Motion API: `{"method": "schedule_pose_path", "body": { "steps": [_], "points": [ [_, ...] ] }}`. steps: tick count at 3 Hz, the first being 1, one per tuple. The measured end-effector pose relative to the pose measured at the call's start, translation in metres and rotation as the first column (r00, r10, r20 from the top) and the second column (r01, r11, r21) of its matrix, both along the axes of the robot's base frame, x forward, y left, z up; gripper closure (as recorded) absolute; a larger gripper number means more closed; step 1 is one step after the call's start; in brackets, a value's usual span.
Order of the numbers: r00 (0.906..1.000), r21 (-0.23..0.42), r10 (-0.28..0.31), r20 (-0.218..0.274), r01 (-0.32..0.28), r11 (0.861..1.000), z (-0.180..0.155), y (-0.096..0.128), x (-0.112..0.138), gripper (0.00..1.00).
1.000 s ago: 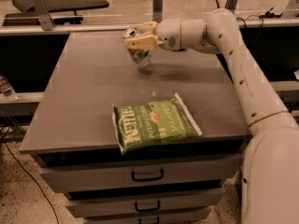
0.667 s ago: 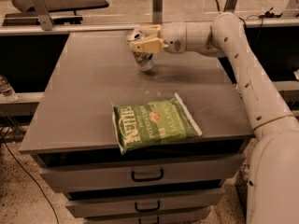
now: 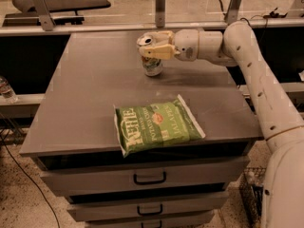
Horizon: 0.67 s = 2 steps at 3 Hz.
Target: Place 7up can upright
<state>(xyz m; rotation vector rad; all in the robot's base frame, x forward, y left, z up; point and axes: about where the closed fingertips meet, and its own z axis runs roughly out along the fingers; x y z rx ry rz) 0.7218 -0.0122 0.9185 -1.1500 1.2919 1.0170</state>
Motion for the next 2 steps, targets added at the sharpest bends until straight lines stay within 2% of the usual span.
{"method": "schedule_pose_path", "body": {
  "steps": [2],
  "points": [
    [1.0,0.0,0.0,-0.003,0.0,1.0,0.0006,-0.0039,-0.001,0.12]
  ]
}}
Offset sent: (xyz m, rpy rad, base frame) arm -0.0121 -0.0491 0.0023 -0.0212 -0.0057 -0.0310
